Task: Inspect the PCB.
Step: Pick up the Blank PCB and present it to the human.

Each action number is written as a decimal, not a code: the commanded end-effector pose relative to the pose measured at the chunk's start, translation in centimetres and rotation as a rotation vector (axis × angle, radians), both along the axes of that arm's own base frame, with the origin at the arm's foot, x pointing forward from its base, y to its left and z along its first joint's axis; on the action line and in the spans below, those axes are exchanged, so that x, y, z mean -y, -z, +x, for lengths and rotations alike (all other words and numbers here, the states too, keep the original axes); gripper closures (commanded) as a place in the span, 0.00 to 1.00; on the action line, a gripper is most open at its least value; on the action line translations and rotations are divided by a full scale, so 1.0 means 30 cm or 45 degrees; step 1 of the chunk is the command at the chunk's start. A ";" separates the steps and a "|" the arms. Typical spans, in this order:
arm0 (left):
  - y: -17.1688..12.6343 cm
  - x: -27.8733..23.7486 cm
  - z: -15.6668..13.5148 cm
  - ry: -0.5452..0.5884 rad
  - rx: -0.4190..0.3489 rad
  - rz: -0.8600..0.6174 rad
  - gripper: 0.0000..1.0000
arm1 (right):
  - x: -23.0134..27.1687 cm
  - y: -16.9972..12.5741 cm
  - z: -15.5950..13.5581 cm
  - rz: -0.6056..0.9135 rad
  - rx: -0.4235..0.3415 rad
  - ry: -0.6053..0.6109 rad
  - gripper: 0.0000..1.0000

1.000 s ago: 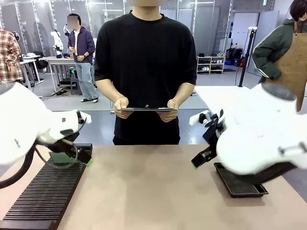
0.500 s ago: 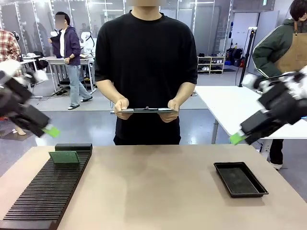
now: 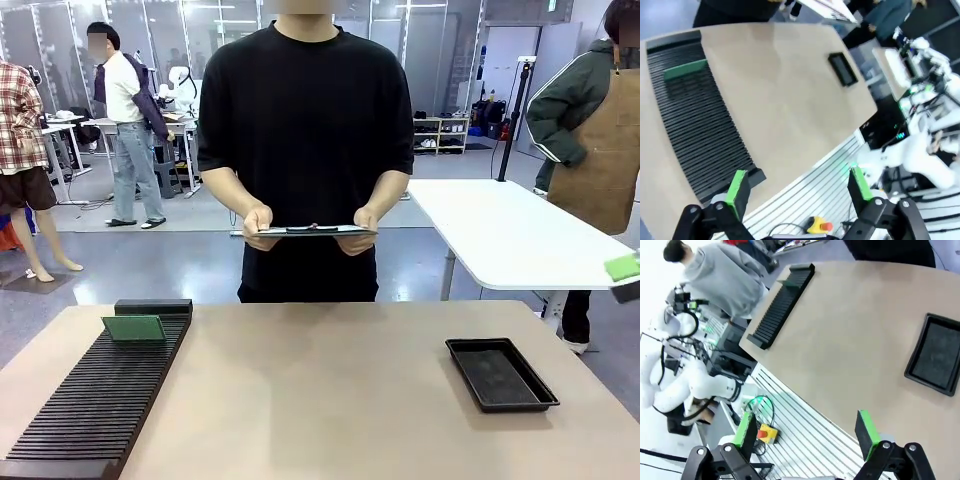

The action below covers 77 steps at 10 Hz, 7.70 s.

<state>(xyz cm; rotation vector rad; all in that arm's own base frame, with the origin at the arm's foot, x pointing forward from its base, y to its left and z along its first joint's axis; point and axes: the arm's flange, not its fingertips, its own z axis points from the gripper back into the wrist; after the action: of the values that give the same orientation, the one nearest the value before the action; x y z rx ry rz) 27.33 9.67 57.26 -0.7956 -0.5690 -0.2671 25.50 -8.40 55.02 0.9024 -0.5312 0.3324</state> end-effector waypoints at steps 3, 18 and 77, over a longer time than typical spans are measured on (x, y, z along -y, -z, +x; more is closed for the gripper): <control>0.131 -0.110 -0.127 -0.174 -0.010 -0.119 0.00 | 0.114 0.084 -0.089 0.095 -0.012 0.080 0.00; 0.024 -0.137 -0.164 -0.297 0.011 -0.012 0.00 | 0.129 0.033 -0.078 0.059 -0.012 0.097 0.00; 0.640 0.329 1.042 1.335 0.405 1.339 1.00 | 0.129 0.033 -0.078 0.059 -0.012 0.097 0.00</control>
<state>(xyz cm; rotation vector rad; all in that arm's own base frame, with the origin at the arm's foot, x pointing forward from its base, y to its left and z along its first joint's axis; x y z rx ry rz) 60.56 0.22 36.17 0.0432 -0.1959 -1.5518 23.26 -12.25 53.94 0.9173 -0.5559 0.2386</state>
